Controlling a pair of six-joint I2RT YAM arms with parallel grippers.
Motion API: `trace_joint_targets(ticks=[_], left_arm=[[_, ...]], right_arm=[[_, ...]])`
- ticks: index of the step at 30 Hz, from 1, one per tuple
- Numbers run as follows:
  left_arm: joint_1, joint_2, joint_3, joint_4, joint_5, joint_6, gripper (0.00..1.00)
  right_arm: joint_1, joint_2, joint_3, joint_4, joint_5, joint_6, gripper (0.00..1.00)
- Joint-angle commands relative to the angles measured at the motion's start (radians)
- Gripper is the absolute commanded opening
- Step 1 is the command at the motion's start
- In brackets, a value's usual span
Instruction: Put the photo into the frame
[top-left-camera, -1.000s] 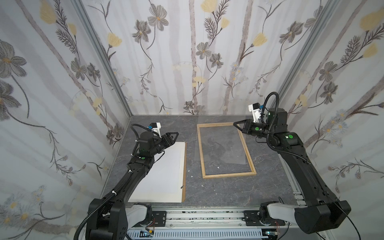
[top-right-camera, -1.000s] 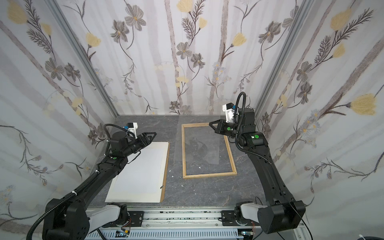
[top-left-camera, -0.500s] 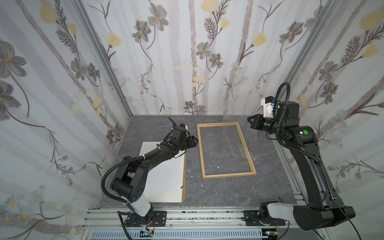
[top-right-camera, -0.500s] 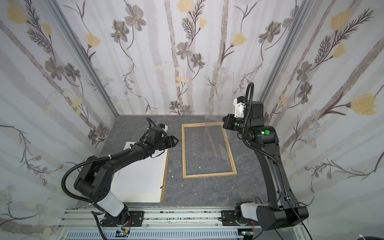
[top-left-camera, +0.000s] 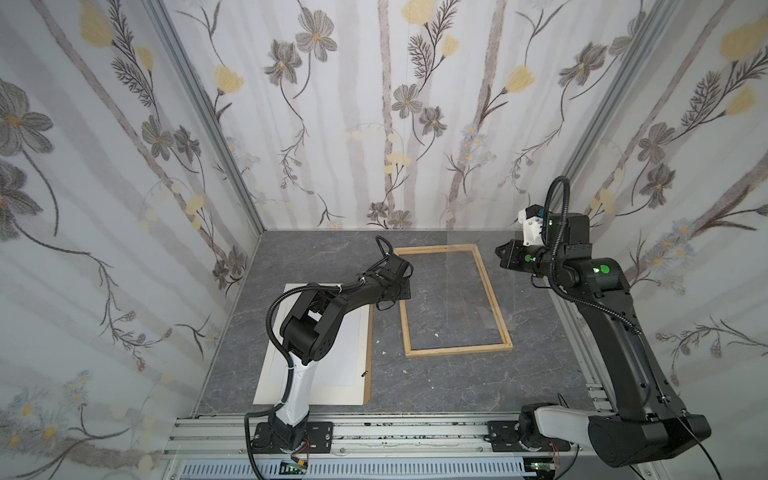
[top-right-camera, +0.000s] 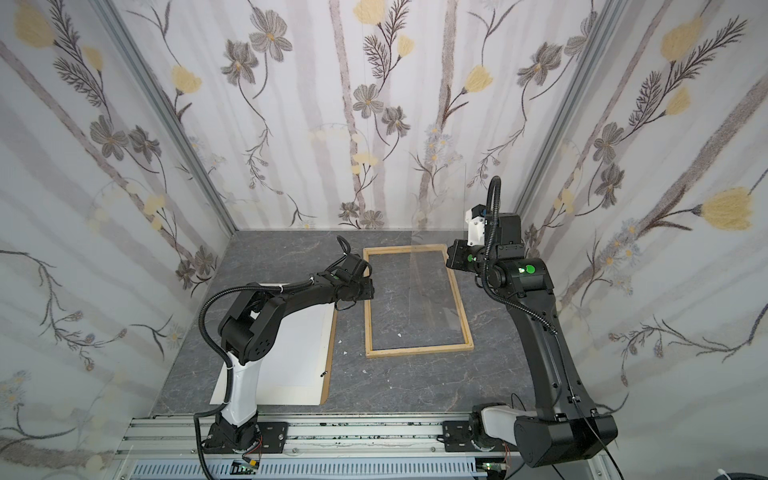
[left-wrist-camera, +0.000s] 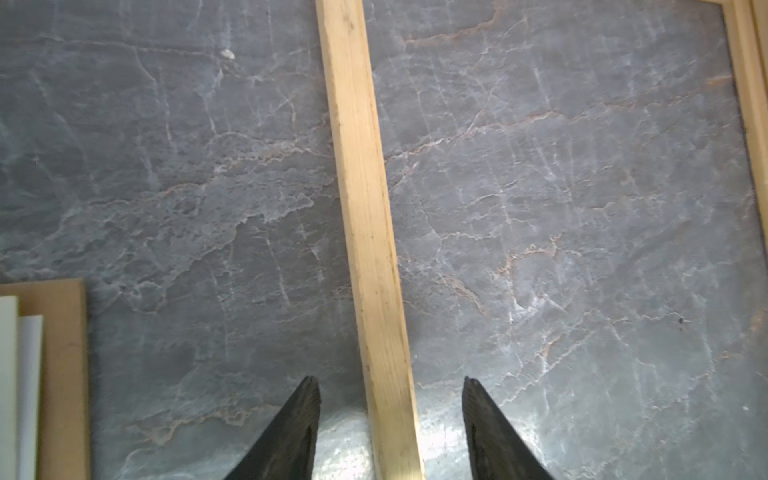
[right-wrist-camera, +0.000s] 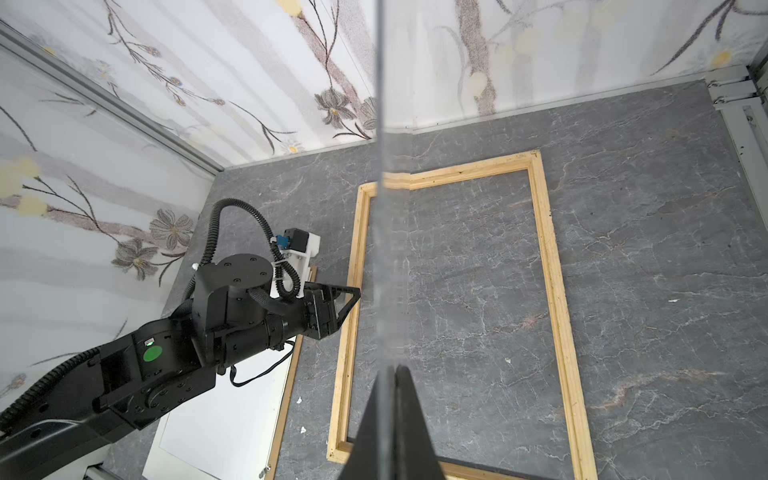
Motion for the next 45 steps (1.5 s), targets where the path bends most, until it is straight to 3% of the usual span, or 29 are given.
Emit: trace_joint_targets(ticks=[1, 9, 19, 22, 27, 32, 45], left_arm=[[-0.001, 0.027, 0.023, -0.022, -0.028, 0.007, 0.52], [-0.002, 0.05, 0.025, -0.014, -0.022, 0.004, 0.47], [-0.001, 0.051, 0.011, -0.009, -0.027, 0.004, 0.45], [-0.002, 0.055, 0.01, -0.013, -0.036, 0.007, 0.37], [0.003, 0.057, 0.008, -0.031, -0.052, 0.015, 0.14], [0.011, 0.032, -0.021, -0.033, -0.059, 0.032, 0.05], [0.034, -0.072, -0.144, -0.04, -0.07, 0.041, 0.05]], right_arm=[[0.0, -0.022, -0.032, 0.112, -0.044, -0.009, 0.0], [-0.016, -0.047, -0.112, 0.242, -0.133, 0.026, 0.0], [-0.045, -0.072, -0.161, 0.301, -0.143, 0.083, 0.0], [-0.055, -0.048, -0.138, 0.264, -0.196, 0.087, 0.0], [-0.063, -0.005, -0.123, 0.216, -0.251, 0.089, 0.0], [-0.066, 0.004, -0.123, 0.204, -0.251, 0.072, 0.0], [-0.066, 0.024, -0.154, 0.196, -0.386, 0.061, 0.0]])
